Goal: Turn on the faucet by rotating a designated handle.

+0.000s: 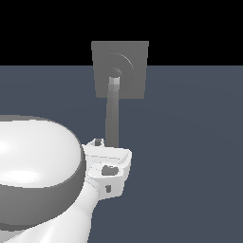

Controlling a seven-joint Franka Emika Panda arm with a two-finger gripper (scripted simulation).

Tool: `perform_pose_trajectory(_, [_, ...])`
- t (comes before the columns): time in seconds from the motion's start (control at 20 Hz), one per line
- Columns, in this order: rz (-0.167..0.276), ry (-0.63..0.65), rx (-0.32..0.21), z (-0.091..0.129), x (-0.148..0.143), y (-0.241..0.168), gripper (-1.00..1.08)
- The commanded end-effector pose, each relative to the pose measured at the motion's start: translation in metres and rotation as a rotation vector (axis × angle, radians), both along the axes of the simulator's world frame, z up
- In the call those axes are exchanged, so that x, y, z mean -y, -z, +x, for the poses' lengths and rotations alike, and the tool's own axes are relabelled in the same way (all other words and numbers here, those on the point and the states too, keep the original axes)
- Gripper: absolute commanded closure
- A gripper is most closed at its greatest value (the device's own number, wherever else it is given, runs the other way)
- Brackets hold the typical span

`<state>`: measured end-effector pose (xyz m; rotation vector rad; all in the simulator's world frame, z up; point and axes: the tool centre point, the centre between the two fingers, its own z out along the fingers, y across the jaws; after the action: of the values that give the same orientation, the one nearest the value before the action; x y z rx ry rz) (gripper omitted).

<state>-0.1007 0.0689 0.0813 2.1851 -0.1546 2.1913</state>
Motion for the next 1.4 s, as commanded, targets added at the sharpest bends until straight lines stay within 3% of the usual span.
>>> perform_pose_trajectory(0.0, [0.0, 0.0, 0.0, -0.001, 0.009, 0.0, 1.08])
perform_pose_trajectory(1.35, [-0.002, 0.001, -0.001, -0.011, 0.11, -0.004, 1.08])
